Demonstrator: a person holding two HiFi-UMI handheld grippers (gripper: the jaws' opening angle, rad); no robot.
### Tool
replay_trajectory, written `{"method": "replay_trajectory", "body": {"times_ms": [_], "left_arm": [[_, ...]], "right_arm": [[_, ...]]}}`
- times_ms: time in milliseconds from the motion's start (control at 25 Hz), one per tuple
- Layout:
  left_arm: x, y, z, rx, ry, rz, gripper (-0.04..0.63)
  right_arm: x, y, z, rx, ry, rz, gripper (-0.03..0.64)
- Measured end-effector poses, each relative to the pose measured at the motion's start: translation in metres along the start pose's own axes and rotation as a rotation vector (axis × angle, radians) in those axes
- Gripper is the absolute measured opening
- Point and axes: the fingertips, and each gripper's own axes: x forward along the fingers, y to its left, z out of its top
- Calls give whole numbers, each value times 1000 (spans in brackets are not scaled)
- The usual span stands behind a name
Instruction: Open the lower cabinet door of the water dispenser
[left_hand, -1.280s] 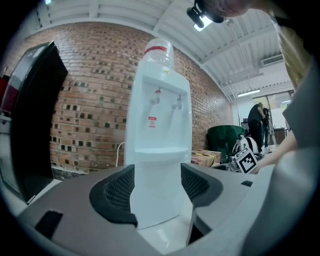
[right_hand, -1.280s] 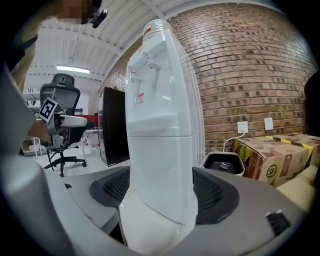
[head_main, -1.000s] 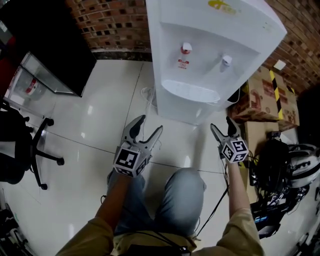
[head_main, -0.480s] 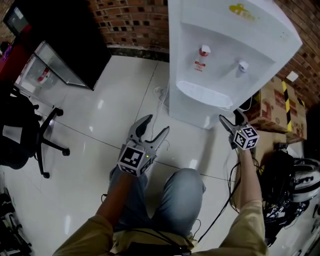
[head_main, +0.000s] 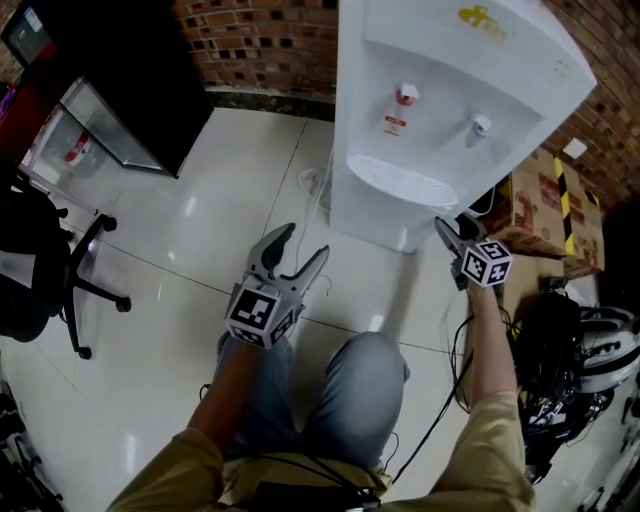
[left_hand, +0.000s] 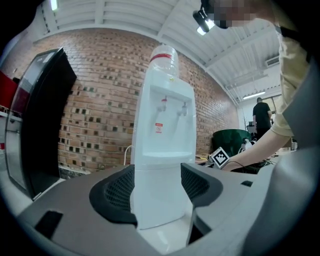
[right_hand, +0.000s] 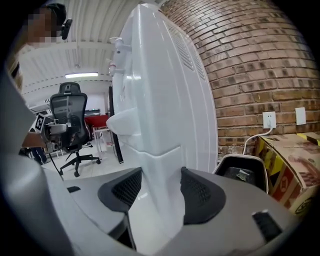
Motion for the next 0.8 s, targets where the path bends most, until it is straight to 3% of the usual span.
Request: {"method": "replay_trajectory", "body": {"times_ms": [200, 440, 600, 680, 800], "left_arm": [[-6, -2, -4, -3, 1, -13, 276], [-14, 2, -4, -11, -17, -17, 276], [-21, 4, -7, -14, -22, -33, 276], [-25, 9, -8, -7, -28, -35, 276], [-35, 21, -8, 3, -37, -22, 276]], "right_arm": [[-15, 14, -10, -54, 50, 50, 231], [-46, 68, -35, -151, 144, 233, 189], [-59, 133, -54, -214, 191, 397, 173], [-57, 176, -59, -208, 192, 507, 89], [-41, 243, -63, -188, 168, 662, 72]]}}
